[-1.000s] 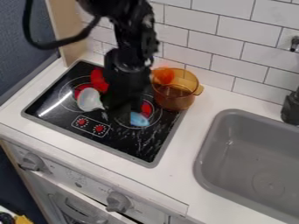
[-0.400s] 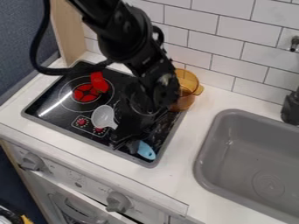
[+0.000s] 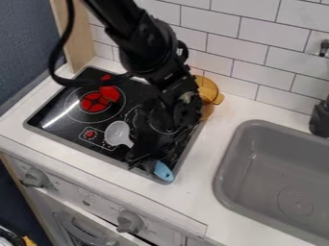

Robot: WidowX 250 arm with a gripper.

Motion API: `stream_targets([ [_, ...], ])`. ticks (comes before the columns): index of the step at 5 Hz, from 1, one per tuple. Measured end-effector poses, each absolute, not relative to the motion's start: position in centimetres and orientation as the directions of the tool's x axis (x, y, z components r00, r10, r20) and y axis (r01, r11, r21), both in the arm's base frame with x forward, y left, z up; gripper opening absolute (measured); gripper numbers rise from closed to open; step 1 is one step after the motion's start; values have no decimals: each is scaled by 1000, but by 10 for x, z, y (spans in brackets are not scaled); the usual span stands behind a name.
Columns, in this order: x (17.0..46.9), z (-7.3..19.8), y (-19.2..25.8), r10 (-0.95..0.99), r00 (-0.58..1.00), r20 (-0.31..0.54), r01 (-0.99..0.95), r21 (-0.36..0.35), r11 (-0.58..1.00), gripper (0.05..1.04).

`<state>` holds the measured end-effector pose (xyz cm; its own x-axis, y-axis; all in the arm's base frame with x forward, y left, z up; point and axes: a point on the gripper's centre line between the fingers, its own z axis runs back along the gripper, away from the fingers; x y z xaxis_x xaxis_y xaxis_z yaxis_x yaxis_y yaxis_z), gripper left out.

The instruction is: Moved the ladle below the right burner

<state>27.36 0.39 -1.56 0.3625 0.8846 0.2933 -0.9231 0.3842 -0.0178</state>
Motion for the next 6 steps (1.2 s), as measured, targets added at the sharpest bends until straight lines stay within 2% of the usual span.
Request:
stream_targets([
  [1,281,-21,8,892,362,269,-926,-2,377,340],
  [3,280,-20,8,895,372,245,-925,20,379,938],
  [4,280,-13,10,902,349,255,-934,15,358,1018],
  [6,293,47,23,950,254,182,-956,-100,275,1007],
])
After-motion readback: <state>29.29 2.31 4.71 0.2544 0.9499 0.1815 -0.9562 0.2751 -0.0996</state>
